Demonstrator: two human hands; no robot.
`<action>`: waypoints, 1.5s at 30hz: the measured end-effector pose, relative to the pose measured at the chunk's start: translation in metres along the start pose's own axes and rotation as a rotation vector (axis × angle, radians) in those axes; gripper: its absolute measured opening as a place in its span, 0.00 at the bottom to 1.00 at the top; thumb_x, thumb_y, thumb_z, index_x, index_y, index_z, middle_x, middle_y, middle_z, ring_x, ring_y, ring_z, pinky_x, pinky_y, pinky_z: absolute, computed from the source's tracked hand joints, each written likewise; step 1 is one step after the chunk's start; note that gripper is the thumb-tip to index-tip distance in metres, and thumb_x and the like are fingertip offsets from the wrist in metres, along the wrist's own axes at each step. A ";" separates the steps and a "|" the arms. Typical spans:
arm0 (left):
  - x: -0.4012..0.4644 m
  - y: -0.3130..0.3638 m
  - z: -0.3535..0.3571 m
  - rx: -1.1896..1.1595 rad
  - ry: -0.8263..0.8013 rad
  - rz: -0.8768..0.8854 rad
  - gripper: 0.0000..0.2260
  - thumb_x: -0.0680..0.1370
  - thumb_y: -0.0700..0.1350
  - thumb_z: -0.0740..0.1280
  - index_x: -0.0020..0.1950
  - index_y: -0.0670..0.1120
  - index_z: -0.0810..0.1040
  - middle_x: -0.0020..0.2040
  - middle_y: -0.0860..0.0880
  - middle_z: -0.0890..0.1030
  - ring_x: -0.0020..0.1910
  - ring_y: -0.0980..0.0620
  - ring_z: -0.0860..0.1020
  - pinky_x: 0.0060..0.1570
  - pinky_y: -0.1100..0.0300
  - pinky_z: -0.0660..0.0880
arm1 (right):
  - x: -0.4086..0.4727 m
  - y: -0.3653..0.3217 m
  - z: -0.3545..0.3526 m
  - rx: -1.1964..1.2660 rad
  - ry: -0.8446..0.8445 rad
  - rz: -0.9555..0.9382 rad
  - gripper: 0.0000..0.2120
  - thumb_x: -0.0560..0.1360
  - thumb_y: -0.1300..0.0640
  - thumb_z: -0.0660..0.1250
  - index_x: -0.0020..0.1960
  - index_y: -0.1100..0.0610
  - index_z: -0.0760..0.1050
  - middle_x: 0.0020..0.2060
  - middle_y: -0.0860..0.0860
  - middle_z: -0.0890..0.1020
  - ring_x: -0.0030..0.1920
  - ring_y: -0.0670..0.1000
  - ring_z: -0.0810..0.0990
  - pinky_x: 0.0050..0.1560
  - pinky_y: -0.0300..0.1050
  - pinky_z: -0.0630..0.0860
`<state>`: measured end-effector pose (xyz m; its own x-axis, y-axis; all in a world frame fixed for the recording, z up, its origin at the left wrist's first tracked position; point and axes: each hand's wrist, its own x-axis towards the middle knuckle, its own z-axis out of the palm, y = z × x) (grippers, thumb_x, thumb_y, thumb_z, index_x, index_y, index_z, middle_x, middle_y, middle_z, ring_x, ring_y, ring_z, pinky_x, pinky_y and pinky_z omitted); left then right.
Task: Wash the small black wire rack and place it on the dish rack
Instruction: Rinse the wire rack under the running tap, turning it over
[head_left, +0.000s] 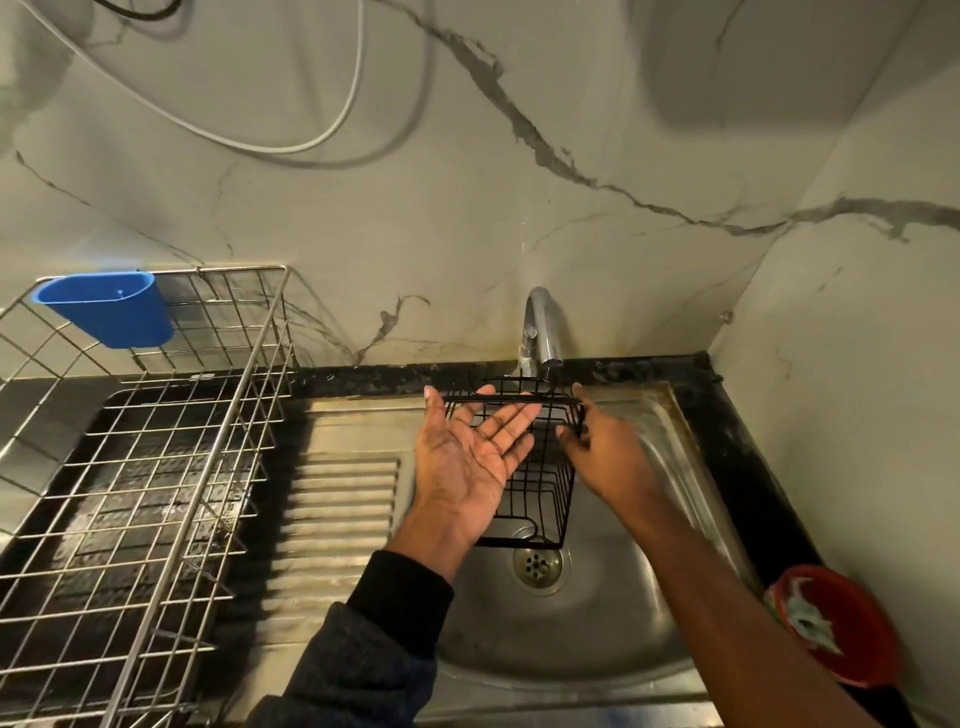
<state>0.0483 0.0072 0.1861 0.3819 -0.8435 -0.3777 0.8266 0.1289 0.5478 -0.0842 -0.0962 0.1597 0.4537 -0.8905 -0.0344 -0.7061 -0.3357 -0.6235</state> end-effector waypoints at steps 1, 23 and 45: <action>-0.001 -0.001 0.000 0.010 -0.001 0.000 0.40 0.79 0.70 0.54 0.84 0.50 0.47 0.67 0.32 0.78 0.63 0.36 0.81 0.74 0.39 0.65 | 0.002 0.001 -0.002 0.006 0.001 -0.009 0.30 0.82 0.52 0.65 0.81 0.51 0.59 0.53 0.56 0.84 0.49 0.51 0.82 0.53 0.43 0.76; -0.025 -0.028 -0.004 -0.039 -0.024 0.006 0.38 0.82 0.68 0.45 0.79 0.41 0.64 0.68 0.43 0.81 0.68 0.47 0.79 0.77 0.48 0.61 | 0.045 -0.011 0.004 0.134 -0.115 -0.114 0.14 0.78 0.58 0.70 0.63 0.57 0.79 0.55 0.51 0.84 0.57 0.49 0.80 0.56 0.42 0.70; -0.007 -0.060 0.021 0.171 0.150 0.093 0.18 0.86 0.53 0.54 0.72 0.52 0.75 0.69 0.51 0.81 0.71 0.50 0.75 0.73 0.48 0.67 | 0.069 0.024 -0.004 0.290 -0.048 -0.154 0.06 0.76 0.59 0.73 0.52 0.57 0.84 0.45 0.50 0.87 0.44 0.45 0.84 0.44 0.35 0.77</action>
<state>-0.0128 -0.0055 0.1718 0.5209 -0.7438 -0.4189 0.7079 0.1022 0.6988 -0.0717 -0.1666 0.1455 0.5734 -0.8181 0.0448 -0.4463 -0.3578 -0.8203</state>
